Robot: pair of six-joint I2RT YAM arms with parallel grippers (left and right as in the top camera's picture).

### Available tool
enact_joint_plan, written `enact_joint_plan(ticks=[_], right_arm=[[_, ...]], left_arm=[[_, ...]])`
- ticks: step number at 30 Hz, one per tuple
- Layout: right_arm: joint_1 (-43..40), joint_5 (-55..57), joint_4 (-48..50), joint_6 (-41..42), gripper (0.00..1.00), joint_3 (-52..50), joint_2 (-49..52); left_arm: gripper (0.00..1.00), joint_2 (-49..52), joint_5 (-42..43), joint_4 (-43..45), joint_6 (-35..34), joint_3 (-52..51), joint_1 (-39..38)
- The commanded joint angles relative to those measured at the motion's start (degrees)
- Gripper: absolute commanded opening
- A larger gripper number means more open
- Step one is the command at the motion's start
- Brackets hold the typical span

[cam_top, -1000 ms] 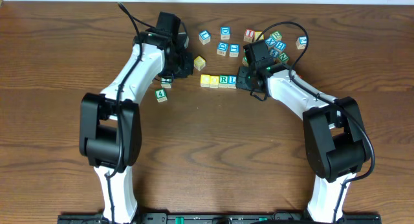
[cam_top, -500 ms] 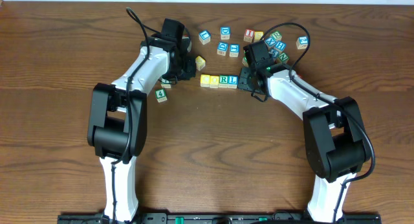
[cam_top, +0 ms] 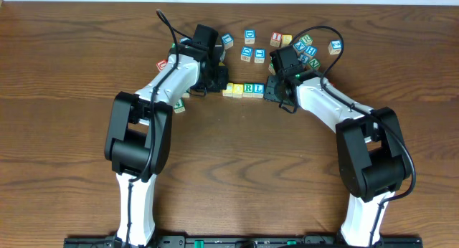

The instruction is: Spell out CORL

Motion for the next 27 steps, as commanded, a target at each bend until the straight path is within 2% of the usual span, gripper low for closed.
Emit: enact_joint_plan(ticks=[1,4,15,27], right_arm=[[-0.3,0.9,-0.3,0.6,0.45,-0.4,0.5],[-0.3,0.9,-0.4,0.6,0.42,-0.4,0.5],[-2.4,-2.4,-1.0,0.5,0.42,-0.3,0.5],[-2.5,-3.2,-3.5,-5.8,0.49,2.4,-0.4]], left_arm=[[0.08,0.9,0.1,-0.3,1.3,-0.3,-0.1],[0.08,0.9,0.1,-0.3,1.3,-0.3,-0.7],[0.08,0.9,0.0,-0.3,1.3,-0.3,-2.7],[0.07,0.8,0.0,-0.8,1.4,-0.2,-1.5]])
